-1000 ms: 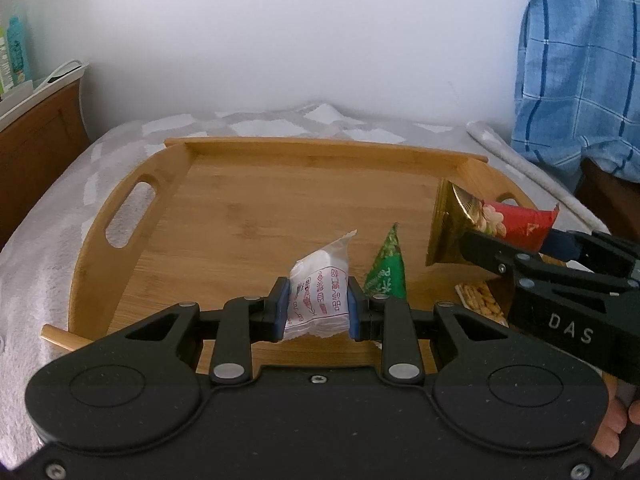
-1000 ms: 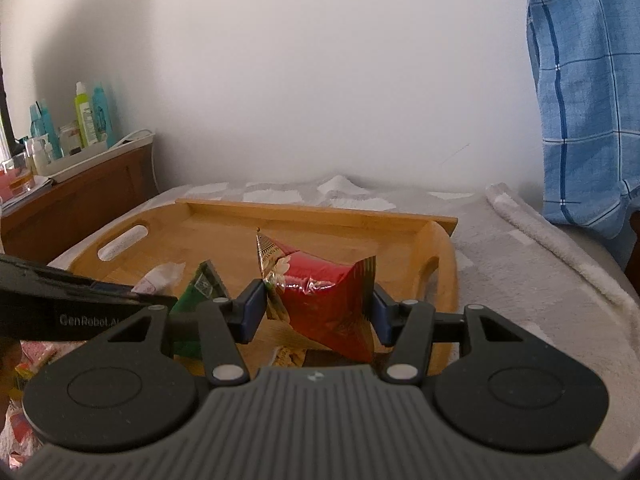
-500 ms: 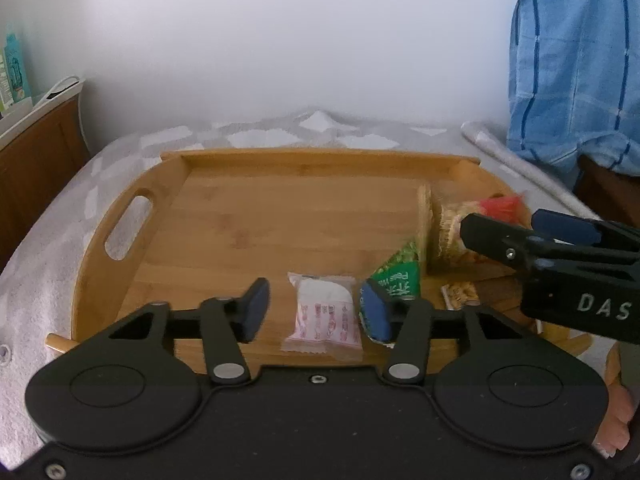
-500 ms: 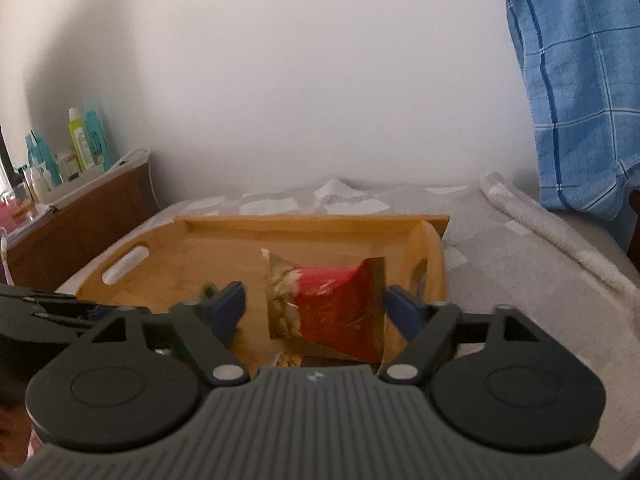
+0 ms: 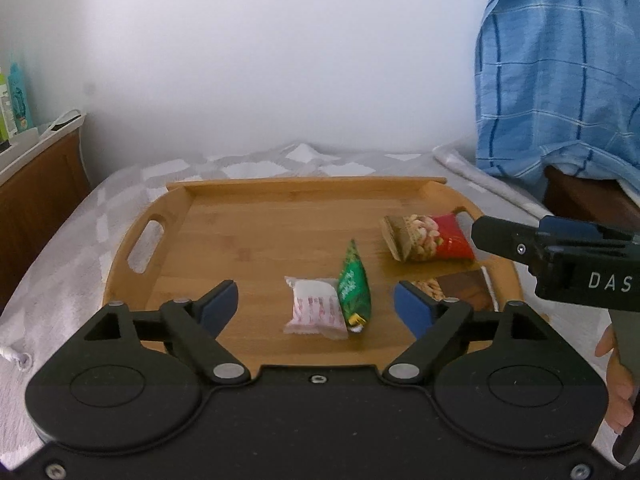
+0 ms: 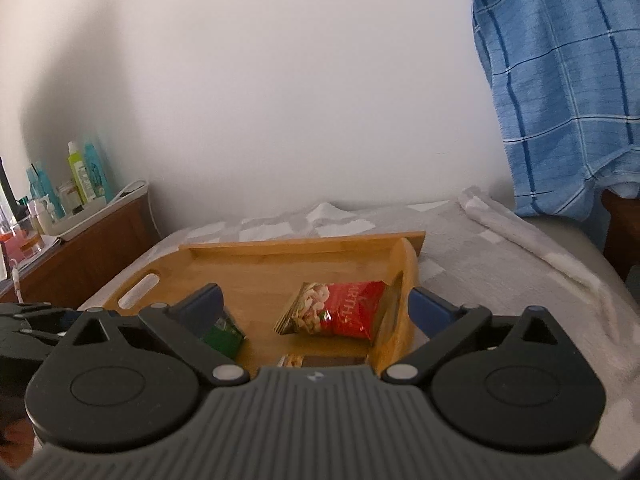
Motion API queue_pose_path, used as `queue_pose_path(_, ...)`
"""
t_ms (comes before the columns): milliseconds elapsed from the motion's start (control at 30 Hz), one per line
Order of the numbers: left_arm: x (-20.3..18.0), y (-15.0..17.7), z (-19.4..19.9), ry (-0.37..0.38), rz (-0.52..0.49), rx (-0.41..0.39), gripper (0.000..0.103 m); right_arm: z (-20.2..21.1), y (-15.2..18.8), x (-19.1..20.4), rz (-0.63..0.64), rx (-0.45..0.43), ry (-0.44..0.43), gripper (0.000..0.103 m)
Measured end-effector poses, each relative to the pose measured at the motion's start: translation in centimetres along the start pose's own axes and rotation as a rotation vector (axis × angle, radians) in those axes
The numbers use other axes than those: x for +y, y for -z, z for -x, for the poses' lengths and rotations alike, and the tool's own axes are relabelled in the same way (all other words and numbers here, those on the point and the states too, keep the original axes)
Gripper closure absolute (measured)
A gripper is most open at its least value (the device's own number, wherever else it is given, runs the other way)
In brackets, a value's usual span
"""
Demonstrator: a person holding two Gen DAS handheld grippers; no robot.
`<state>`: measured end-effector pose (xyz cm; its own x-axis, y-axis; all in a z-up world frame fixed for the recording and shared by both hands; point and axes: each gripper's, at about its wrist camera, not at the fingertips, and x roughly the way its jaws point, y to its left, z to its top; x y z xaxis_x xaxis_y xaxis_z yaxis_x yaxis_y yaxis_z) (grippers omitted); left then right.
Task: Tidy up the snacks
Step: 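Open the left tool on the tray while the right tool releases the chip bag, then move both tools back toward the remaining snacks beside the tray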
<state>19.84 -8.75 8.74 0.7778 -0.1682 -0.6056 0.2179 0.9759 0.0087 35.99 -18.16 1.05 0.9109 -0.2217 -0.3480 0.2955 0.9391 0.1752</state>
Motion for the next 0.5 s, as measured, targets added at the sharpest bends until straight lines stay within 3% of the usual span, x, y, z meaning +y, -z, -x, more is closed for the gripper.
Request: queue_pose_path(500, 1.1, 5.6, 6.5, 0.023, -0.062, -0.042, 0.015, 5.5, 4.3, 1.6, -0.072, -0.019, 0.094, 0.000)
